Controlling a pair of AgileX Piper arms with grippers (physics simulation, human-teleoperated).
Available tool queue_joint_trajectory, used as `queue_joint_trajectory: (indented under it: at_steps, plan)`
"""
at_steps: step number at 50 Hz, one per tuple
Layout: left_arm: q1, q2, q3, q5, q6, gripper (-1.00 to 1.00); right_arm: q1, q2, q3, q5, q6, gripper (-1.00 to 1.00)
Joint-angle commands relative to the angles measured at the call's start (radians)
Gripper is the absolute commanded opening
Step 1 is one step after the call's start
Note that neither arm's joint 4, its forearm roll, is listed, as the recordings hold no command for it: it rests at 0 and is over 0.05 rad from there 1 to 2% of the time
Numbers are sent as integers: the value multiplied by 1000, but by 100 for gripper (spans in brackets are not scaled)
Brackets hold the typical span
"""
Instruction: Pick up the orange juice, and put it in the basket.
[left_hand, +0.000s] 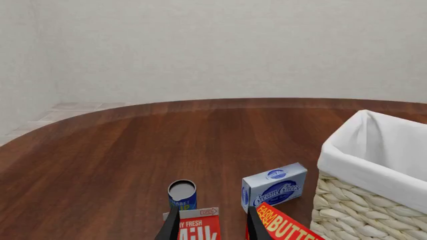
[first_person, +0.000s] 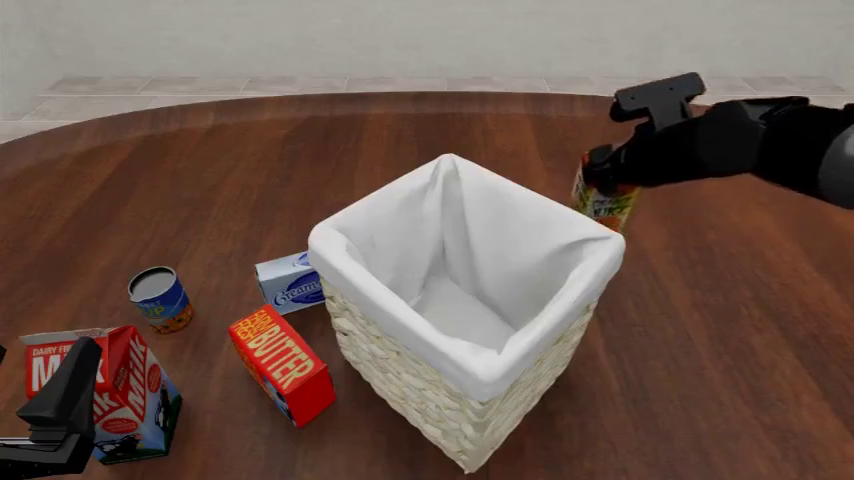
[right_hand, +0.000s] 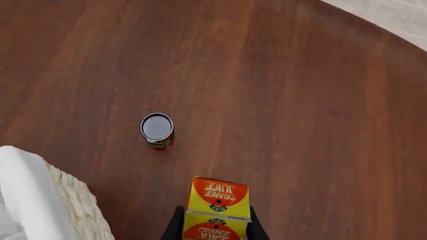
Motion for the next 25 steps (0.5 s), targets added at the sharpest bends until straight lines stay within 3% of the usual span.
queue_joint_trajectory:
  at_steps: [1, 25]
  plan:
    - [0, 0, 0, 0, 0, 100, -5, -43, -77, 29, 5, -100]
    - [0, 0, 0, 0, 0, 100, 65, -145, -145, 93, -28, -100]
